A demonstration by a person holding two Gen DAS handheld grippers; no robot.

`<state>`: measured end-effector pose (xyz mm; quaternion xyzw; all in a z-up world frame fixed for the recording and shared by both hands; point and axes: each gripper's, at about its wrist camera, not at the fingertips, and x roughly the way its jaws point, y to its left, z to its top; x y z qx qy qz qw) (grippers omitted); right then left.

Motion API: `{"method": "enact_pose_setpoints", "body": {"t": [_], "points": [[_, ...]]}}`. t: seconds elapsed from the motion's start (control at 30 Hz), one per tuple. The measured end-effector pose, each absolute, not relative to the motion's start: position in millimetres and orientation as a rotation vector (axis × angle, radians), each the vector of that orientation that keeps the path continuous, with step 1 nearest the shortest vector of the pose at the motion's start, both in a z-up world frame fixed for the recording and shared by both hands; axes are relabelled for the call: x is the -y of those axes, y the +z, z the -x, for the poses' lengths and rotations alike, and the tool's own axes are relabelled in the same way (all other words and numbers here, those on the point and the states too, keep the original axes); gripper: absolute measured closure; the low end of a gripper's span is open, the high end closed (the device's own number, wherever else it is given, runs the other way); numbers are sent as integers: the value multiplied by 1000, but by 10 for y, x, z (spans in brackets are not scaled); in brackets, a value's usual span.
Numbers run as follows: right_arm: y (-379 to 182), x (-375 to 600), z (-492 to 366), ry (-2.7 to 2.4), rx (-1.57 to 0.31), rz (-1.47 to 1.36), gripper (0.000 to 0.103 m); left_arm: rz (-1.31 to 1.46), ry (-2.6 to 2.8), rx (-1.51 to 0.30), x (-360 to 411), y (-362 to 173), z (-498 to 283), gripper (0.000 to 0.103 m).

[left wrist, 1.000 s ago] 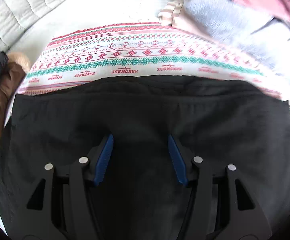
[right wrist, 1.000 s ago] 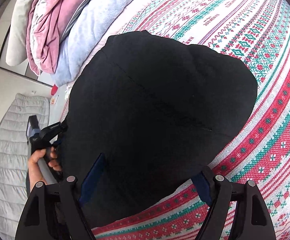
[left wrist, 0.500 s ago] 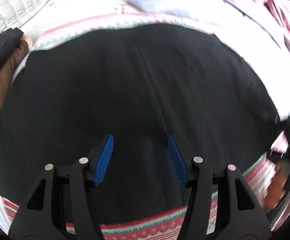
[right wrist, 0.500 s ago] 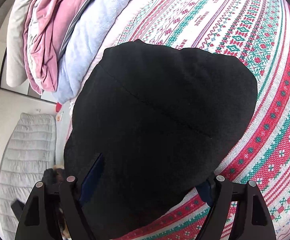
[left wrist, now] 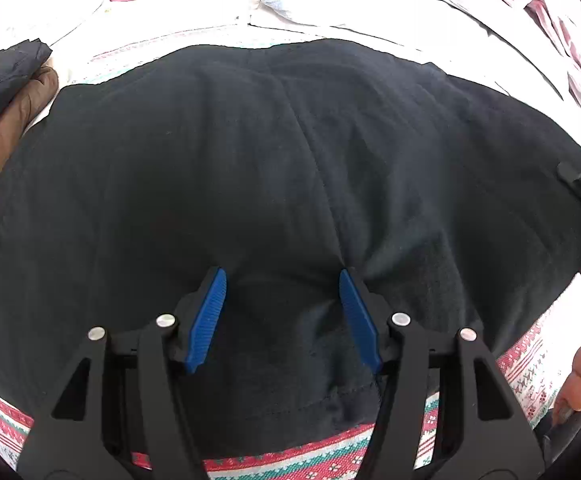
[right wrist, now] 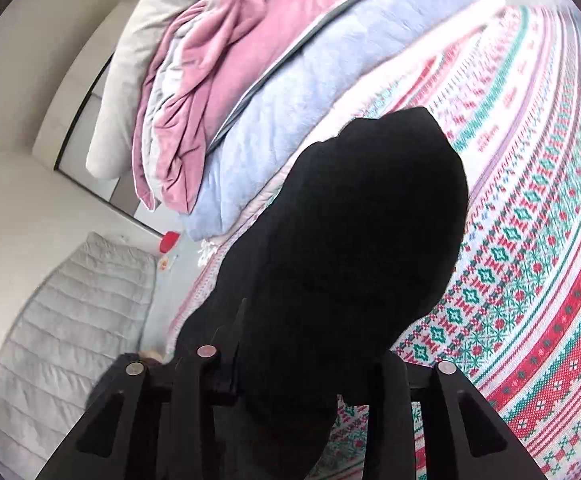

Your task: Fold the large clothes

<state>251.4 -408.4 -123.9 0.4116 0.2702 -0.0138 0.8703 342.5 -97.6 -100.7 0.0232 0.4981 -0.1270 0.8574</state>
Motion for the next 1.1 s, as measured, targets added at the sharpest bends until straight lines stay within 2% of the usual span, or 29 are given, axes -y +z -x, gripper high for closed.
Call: {"method": "enact_pose_setpoints", "body": {"t": [0.23,0.53,0.73,0.87,1.0,1.1], "points": [[-1236,4157,-2510,-76,-585,-882,79,20,-259,-1044,423,-681,-3313,42],[-1003,3891,-2544,-117,-552,-723,80,260,-29,-1082,-1307,-634,-3121,42],[-276,2942,-2487,-78,-380,-230,82,411,24,-967,-2223,-293,-2884,42],[3,1562,-2127,70,-181,223,83,506,66,-916,-2631,-212,-2800,42],[-440,263,-1836,226,-134,583,83,527,66,-933,-2755,-275,-2798,42],[-1188,-478,-1819,345,-254,811,82,539,69,-937,-2822,-301,-2798,42]]}}
